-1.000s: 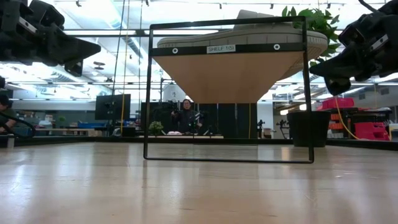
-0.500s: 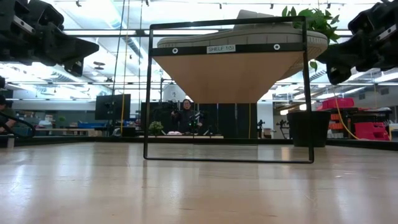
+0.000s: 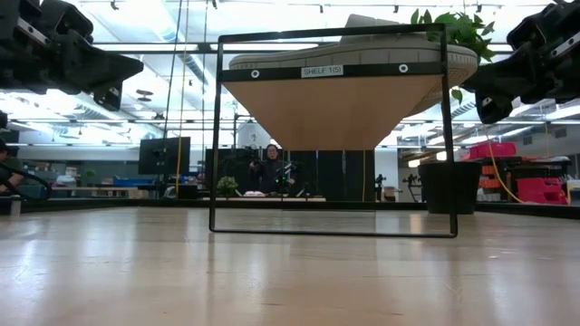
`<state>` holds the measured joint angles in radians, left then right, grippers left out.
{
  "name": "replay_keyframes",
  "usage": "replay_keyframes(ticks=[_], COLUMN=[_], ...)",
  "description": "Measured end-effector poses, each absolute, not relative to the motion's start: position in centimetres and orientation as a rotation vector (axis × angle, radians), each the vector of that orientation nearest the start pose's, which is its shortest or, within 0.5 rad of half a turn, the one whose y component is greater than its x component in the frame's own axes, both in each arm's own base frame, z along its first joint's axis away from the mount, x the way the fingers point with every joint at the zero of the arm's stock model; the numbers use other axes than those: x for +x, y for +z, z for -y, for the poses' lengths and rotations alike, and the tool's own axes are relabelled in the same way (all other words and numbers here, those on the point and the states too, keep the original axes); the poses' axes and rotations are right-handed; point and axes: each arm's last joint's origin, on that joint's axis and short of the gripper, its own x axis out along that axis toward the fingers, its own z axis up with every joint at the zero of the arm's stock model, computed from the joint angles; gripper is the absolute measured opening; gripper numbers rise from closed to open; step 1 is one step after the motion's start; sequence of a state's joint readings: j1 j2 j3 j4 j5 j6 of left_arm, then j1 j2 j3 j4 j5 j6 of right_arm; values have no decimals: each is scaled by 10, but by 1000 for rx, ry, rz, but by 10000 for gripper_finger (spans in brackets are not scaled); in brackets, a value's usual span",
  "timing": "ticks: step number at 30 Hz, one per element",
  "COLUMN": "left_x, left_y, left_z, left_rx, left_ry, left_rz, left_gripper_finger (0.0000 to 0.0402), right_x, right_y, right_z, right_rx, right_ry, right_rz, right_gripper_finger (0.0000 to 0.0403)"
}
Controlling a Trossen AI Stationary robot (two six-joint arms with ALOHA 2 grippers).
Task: Pick and place slides into the shelf
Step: Return to Home Position
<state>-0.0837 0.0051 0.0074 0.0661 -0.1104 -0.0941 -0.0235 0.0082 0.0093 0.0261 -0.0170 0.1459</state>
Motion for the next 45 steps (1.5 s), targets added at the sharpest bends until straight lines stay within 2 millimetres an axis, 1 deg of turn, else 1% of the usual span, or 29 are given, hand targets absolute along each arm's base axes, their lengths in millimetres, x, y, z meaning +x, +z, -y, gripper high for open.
replay_keyframes(ticks=[3, 9, 14, 26, 39, 45], left_x=[97, 97, 97, 97, 97, 97], left_y=[172, 173, 173, 173, 173, 173], left_z=[5, 5, 5, 5, 5, 5], left_rx=[-101, -102, -101, -101, -101, -100], left_ry=[23, 23, 23, 23, 23, 23], left_rz=[72, 80, 80, 80, 80, 80], left_gripper_finger=[7, 30, 40, 23, 40, 36], right_x=[98, 98, 98, 98, 98, 98], right_y=[169, 168, 168, 168, 168, 168], right_z=[2, 2, 2, 2, 2, 2], right_rx=[143, 134, 134, 135, 135, 135], right_ry=[-5, -5, -5, -5, -5, -6], right_rz=[28, 27, 26, 25, 25, 25], right_gripper_finger=[4, 4, 5, 7, 11, 11])
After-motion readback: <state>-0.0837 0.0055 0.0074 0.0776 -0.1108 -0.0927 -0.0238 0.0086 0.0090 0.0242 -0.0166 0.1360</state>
